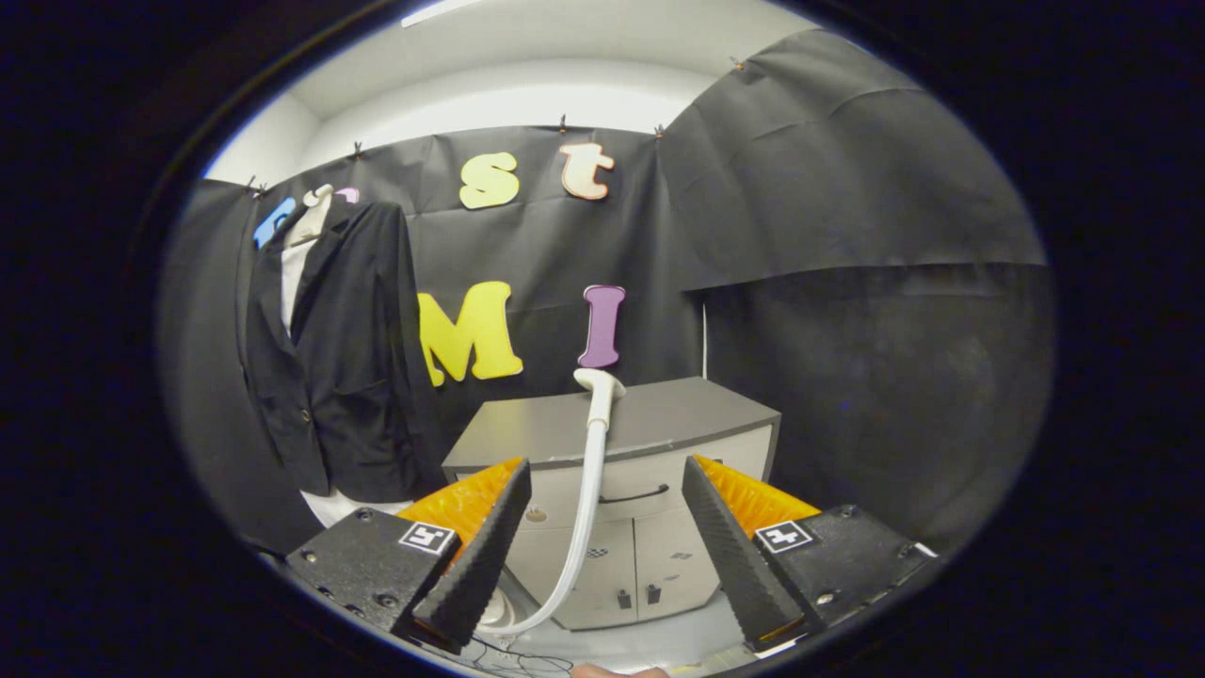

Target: Iron the clothes twice with a garment steamer, once on the left side and once on the right side.

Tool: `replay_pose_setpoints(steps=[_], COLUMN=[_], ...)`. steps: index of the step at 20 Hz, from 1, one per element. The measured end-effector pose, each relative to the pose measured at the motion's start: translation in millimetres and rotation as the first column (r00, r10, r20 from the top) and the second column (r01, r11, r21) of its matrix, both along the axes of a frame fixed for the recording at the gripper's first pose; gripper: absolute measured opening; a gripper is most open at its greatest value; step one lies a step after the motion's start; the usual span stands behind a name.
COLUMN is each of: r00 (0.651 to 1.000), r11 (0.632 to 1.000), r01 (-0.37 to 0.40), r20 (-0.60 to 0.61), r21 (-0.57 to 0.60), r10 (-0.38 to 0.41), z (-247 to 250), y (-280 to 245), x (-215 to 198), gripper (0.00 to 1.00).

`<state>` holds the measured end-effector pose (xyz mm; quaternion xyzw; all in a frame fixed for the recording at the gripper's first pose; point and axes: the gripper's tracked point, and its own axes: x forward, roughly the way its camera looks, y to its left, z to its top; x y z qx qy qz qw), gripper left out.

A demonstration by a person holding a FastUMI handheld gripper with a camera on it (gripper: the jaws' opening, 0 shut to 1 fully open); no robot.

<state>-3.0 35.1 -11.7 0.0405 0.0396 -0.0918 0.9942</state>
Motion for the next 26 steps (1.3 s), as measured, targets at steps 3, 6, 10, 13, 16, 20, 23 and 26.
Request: replay_pose_setpoints(steps=[3,6,10,13,16,20,23,26], r00=[1.0,1.0,0.995,0.988,0.976,0.957,0.939,0.926], r11=[1.0,0.999,0.995,0.988,0.981,0.973,0.967,0.969], r01=[0.008,-0.012,-0.077,-0.132,-0.174,-0.206,-0.213,-0.186], r20=[-0.013,-0.027,-0.06,-0.074,-0.116,-0.186,-0.244,-0.299], r21=[0.01,0.033,0.067,0.081,0.083,0.106,0.143,0.166], r10=[-0.008,0.013,0.081,0.138,0.183,0.223,0.243,0.229], z=[3.0,7.5,8.6,13.6,11.0,-3.5,-16.6,-30.1], y=[-8.7,-21.7,-32.1,-35.1,-37.5,-38.4,-36.3,-45.6], x=[22.1,67.9,142.5,192.2,234.5,287.1,316.1,335.1], gripper=[1.0,1.0,1.0,1.0,1.0,1.0,1.0,0.99])
